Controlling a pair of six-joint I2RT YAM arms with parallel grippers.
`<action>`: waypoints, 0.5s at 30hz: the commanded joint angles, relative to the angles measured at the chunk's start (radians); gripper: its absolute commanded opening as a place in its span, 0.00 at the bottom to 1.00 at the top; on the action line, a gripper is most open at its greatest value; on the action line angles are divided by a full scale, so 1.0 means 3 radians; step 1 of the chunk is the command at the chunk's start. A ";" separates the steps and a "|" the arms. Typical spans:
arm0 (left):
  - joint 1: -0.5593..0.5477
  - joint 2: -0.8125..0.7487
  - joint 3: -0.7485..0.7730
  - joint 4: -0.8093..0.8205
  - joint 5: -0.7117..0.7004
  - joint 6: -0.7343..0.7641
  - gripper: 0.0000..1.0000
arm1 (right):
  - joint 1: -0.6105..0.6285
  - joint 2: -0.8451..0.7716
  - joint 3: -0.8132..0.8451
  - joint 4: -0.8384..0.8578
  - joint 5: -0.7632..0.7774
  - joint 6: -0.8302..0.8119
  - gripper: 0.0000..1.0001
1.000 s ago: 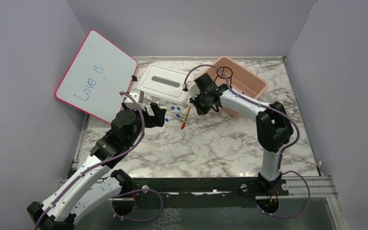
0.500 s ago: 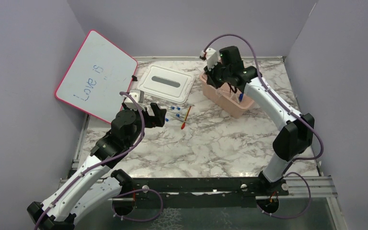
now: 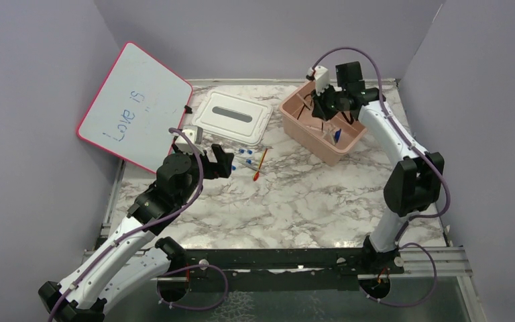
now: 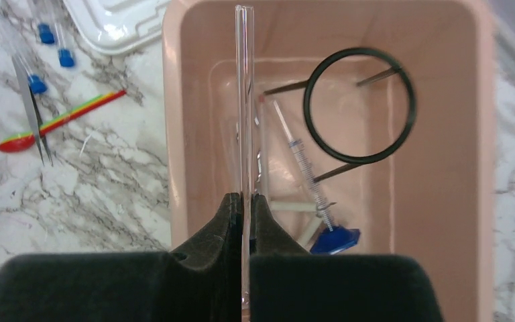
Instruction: Organize the chemistry lab equipment
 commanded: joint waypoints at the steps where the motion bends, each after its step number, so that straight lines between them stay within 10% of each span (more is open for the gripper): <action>1: -0.0009 -0.0019 0.0011 0.0066 0.0075 -0.0024 0.91 | -0.0013 0.0226 -0.0231 -0.0034 -0.0245 -0.0067 0.01; 15: -0.0005 -0.0001 -0.0006 0.0078 0.0075 -0.0051 0.91 | -0.0054 0.0735 -0.0268 -0.0077 -0.0318 -0.0155 0.04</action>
